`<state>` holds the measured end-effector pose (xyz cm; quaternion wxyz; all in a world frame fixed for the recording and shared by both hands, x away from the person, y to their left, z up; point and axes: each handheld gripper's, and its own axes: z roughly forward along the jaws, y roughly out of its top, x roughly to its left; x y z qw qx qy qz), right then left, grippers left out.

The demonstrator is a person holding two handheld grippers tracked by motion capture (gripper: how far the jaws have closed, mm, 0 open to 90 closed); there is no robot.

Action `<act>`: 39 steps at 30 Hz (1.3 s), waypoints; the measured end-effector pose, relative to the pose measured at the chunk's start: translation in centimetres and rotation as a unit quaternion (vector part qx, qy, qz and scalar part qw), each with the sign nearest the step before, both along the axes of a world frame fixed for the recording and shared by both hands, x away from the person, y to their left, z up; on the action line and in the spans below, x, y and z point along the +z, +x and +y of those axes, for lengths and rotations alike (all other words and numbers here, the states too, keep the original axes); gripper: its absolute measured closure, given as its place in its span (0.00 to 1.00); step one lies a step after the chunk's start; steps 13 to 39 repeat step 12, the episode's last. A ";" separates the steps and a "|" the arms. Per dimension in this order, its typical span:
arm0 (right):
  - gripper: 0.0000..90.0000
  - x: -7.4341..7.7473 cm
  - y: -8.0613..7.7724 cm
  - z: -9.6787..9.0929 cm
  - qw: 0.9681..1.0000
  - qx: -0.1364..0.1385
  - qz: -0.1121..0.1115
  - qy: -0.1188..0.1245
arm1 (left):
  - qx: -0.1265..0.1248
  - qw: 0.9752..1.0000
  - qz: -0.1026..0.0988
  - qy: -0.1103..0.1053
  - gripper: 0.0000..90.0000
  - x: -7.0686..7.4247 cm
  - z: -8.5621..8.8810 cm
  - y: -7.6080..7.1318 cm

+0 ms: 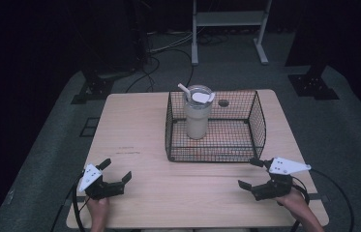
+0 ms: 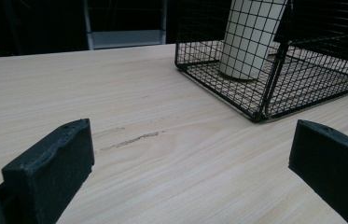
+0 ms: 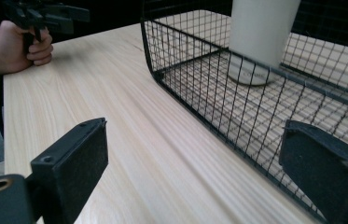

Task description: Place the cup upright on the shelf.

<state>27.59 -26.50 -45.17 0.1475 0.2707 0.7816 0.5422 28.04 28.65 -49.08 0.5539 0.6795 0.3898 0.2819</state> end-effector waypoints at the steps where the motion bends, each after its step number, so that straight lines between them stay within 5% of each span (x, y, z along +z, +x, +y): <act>1: 0.08 -0.2 -0.2 -0.1 1.000 -0.002 0.000 -0.001 | 0.004 1.000 0.000 0.000 0.00 0.0 0.0 0.0; 8: 0.08 -2.0 -2.0 -0.1 1.000 -0.020 0.008 -0.009 | 0.069 0.997 -0.004 0.018 0.00 0.2 -0.5 -0.2; 12: 0.08 -2.6 -3.0 -0.2 0.999 -0.040 0.007 -0.003 | 0.113 0.993 -0.007 0.045 0.00 0.5 -1.1 -0.1; 39: 0.08 -2.6 -3.0 -0.2 0.999 -0.040 0.007 -0.003 | 0.113 0.993 -0.007 0.045 0.00 0.5 -1.1 -0.1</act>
